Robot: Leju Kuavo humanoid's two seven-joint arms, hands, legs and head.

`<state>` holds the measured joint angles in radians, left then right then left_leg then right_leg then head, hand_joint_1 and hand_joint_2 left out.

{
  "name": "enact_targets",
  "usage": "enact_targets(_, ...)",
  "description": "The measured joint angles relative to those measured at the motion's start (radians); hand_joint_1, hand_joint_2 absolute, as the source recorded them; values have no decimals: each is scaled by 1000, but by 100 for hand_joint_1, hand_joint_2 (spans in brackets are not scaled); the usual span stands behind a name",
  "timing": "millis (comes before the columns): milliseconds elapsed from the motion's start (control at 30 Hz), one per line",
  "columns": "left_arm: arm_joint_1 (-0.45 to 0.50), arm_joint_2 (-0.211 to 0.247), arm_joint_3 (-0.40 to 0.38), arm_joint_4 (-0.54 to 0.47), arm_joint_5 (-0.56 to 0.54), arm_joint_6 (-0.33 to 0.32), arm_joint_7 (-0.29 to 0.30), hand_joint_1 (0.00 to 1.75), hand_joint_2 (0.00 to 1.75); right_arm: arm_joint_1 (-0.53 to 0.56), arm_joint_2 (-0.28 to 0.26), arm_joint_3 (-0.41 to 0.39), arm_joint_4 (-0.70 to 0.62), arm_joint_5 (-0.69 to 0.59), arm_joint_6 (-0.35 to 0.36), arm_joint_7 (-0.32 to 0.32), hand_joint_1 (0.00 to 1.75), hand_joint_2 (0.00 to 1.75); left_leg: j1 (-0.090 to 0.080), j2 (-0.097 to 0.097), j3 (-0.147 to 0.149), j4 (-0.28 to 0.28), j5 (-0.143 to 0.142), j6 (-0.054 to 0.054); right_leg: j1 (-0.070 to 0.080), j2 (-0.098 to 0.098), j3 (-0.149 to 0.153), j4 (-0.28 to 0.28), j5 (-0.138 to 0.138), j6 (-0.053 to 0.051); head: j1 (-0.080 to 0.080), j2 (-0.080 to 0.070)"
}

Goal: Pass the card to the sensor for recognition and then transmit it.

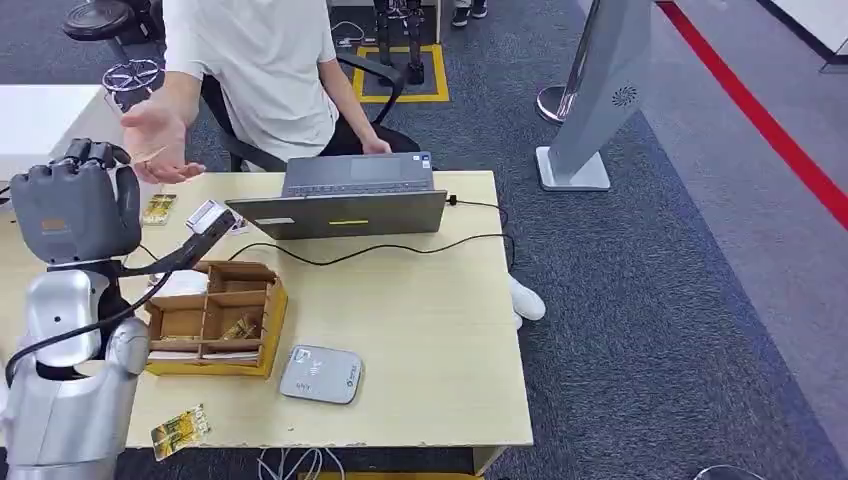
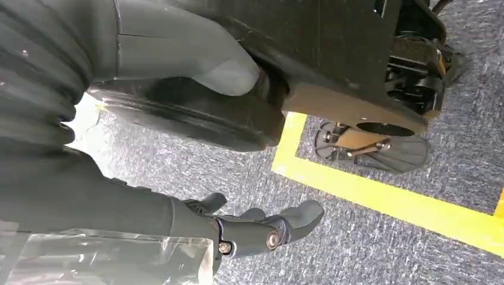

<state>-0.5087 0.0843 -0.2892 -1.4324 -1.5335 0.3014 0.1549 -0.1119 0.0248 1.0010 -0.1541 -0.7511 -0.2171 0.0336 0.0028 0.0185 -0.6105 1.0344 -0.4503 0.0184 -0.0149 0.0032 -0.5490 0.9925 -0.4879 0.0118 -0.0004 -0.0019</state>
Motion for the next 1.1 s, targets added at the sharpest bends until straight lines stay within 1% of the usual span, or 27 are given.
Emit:
enact_targets(133, -29, 2, 0, 66, 0, 0, 13, 175, 175, -1, 0, 6, 0, -6, 2, 6, 0, 175, 0, 0, 0, 0, 0, 0, 0, 0, 0, 0, 0, 0, 0, 0)
enact_targets(167, -34, 1, 0, 79, 0, 0, 12, 0, 175, -1, 0, 6, 0, -11, 2, 8, 0, 175, 0, 0, 0, 0, 0, 0, 0, 0, 0, 0, 0, 0, 0, 0)
enact_targets(333, -44, -9, 0, 120, 0, -3, -3, 0, 175, -2, 0, 8, 0, -18, 2, 20, 0, 175, 0, 0, -1, 0, 0, 0, 0, 0, -1, 0, 0, 0, 0, 0)
enact_targets(467, -40, -25, 4, 120, 2, 6, -38, 0, 175, -2, 0, 9, 0, -23, 2, 20, 0, 175, 0, 0, -1, 0, 0, 0, 0, 0, -1, 0, 0, 0, 0, 0)
enact_targets(533, -30, -33, 7, 112, 4, 0, -57, 0, 175, -2, 0, 10, 0, -24, 2, 21, 0, 175, 0, 0, -1, 0, 0, 0, 0, 0, -1, 0, 0, 0, 0, 0)
enact_targets(600, -18, -43, 8, 87, 4, -22, -69, 0, 175, -3, 0, 11, 0, -26, 2, 23, 0, 175, 0, 0, -1, 0, 0, 0, 0, 0, -1, 0, 0, 0, 0, 0)
enact_targets(700, -6, -55, 7, 59, 7, -32, -77, 0, 175, -3, 0, 13, 0, -36, 5, 26, 0, 175, 0, 0, -1, 0, 0, 0, 0, 0, -1, 0, 0, 0, 0, 0)
enact_targets(733, 5, -58, 7, 38, 13, -33, -89, 0, 175, -3, 0, 13, 0, -39, 6, 27, 0, 175, 0, 0, -1, 0, 0, 0, 0, 0, 0, 0, 0, 0, 0, 0)
enact_targets(800, 44, -63, 7, -36, 43, -45, -120, 0, 175, -3, 0, 13, 0, -55, 6, 26, 0, 175, 0, 1, -1, 0, 0, 0, 0, 1, -1, 0, 0, 0, 1, 0)
enact_targets(867, 109, -61, 6, -141, 77, -58, -146, 0, 175, -2, 0, 11, 0, -79, 4, 24, 0, 175, 0, 1, -1, 0, -2, 1, 0, 1, 0, 0, 0, 0, 0, 0)
enact_targets(900, 157, -52, 5, -201, 93, -53, -148, 0, 175, -1, 0, 8, 0, -93, 3, 24, 0, 175, -1, 2, -1, 0, -3, 0, 0, 3, 1, 0, -1, 0, 1, 0)
enact_targets(933, 210, -36, 5, -259, 106, -39, -150, 0, 175, 0, 0, 3, 0, -102, 3, 24, 0, 175, -1, 4, -1, 0, -4, -1, 0, 5, 1, 0, -1, 0, 0, 0)
enact_targets(1000, 311, 14, 13, -353, 141, 14, -149, 0, 175, 3, 0, -7, 0, -118, 6, 23, 0, 175, 0, 6, -1, 0, -5, -2, 0, 7, 0, 0, -2, 0, 0, 0)
enact_targets(1033, 359, 34, 34, -394, 173, 50, -165, 0, 175, 4, 0, -11, 0, -124, 6, 23, 0, 175, 0, 6, -1, 0, -5, -2, 0, 7, 0, 0, -3, -1, -1, 0)
enact_targets(1100, 443, 65, 102, -450, 253, 92, -195, 0, 175, 5, 0, -14, 0, -130, 7, 24, 0, 175, 0, 5, -1, -1, -5, -2, 0, 6, 0, 0, -4, -1, 0, 0)
